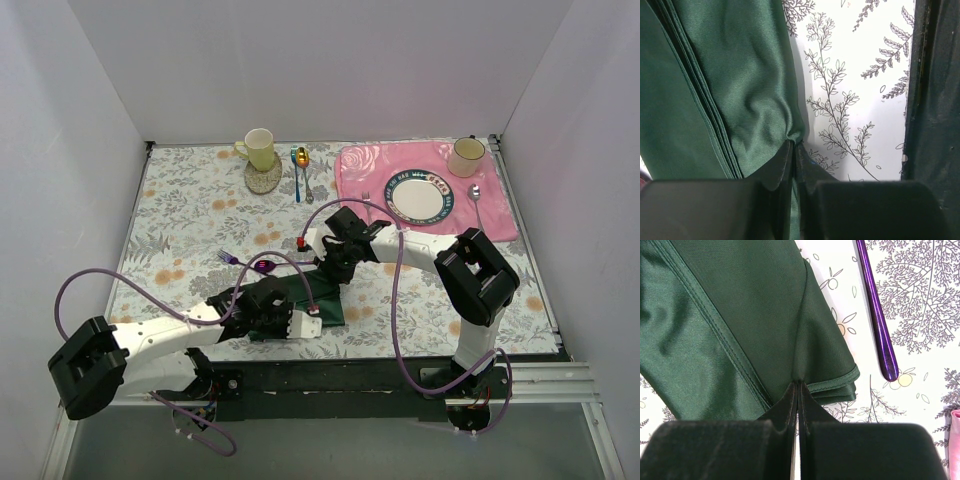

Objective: Fold the napkin into a case and place the utensils inside
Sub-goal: Pick up the 2/3-rectangle-folded napkin from the center of the board, then fold the 2/3-rectangle-folded napkin at the center of the board.

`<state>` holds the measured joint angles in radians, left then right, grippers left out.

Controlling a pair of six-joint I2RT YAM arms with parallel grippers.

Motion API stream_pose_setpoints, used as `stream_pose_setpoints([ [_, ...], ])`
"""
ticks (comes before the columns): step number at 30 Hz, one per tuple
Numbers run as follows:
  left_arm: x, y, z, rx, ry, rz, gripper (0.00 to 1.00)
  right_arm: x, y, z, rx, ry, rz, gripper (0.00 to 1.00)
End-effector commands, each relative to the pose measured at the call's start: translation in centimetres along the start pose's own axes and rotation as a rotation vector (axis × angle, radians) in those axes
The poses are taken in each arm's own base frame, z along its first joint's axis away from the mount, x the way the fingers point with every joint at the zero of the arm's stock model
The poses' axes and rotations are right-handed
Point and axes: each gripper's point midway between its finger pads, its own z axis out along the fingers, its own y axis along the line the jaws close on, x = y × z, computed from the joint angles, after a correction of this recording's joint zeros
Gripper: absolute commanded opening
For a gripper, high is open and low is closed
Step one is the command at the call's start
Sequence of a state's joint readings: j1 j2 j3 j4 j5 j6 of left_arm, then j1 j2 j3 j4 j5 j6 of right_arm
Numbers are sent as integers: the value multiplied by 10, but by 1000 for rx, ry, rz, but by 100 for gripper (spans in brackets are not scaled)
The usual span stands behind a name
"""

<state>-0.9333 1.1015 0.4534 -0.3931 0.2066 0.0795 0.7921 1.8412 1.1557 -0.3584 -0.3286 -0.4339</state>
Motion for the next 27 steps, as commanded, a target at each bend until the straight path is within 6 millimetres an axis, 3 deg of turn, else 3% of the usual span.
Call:
stream_pose_setpoints([
  [1,11,-13,-3,47,23,-74,0,33,0,13,-8,97,13,1],
  [8,-22,17,-27,69,-118,-176,0,32,0,14,-11,94,14,1],
  [21,-23,71,-34,126,-209,-375,0,28,2,12,-18,79,0,1],
  [27,-9,95,-37,141,-226,-508,0,27,2,12,-21,78,-6,1],
])
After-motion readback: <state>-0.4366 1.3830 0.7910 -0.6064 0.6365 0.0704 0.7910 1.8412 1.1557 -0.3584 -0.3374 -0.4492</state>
